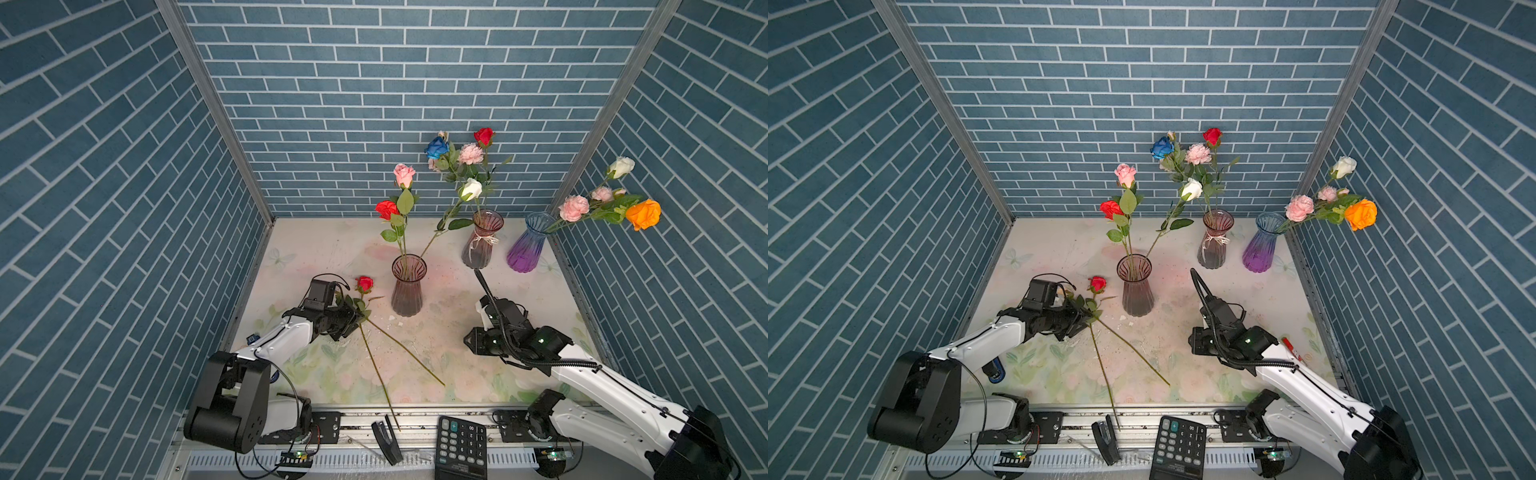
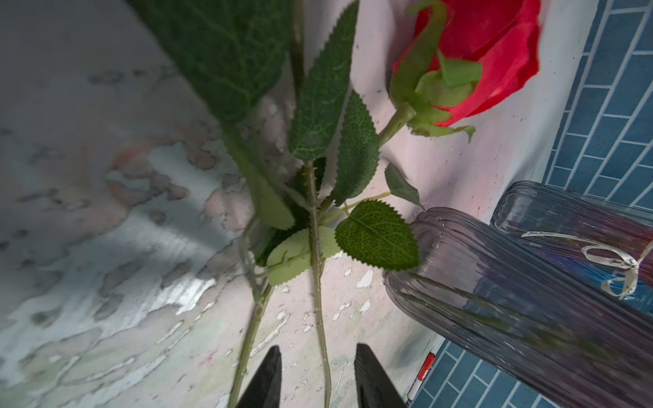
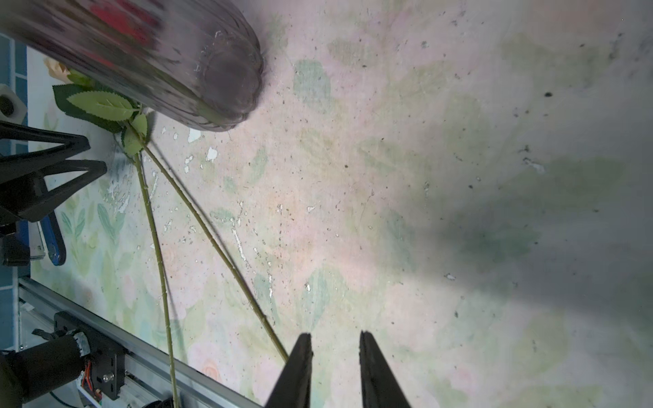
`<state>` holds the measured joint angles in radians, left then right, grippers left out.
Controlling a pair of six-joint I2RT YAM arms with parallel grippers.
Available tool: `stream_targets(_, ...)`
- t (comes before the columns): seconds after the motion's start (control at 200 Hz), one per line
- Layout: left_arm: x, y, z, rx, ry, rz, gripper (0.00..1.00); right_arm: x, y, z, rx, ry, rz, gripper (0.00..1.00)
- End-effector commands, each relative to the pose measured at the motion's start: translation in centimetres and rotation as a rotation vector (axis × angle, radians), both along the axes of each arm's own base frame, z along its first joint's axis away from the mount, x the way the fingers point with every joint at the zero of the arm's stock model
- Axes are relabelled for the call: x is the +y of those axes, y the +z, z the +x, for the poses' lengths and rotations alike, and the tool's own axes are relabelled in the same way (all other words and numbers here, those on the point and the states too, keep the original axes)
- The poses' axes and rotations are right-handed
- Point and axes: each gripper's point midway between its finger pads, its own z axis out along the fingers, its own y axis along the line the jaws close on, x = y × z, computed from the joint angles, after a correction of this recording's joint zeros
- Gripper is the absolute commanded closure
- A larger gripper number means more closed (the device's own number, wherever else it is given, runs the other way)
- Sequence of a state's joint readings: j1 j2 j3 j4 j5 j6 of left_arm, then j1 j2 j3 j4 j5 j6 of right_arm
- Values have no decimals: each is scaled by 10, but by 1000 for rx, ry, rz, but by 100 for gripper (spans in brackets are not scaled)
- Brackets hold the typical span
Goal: Arrange the flowers into the vase
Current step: 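Lift the cream rose upright off the table with the left gripper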
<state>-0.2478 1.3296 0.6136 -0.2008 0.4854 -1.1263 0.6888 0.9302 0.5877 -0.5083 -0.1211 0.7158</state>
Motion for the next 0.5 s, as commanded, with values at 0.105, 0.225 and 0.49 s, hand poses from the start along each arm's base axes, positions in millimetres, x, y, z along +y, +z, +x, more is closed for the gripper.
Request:
stream_targets(0.105, -8, -8, 4, 69, 34, 72, 64, -10, -12, 16, 33, -74, 96, 79)
stream_targets(0.225, -10, -17, 1, 100, 40, 91, 64, -10, -13, 18, 36, -79, 125, 80)
stream_targets(0.49, -18, -29, 16, 122, 34, 89, 64, -9, -18, 20, 59, -83, 156, 79)
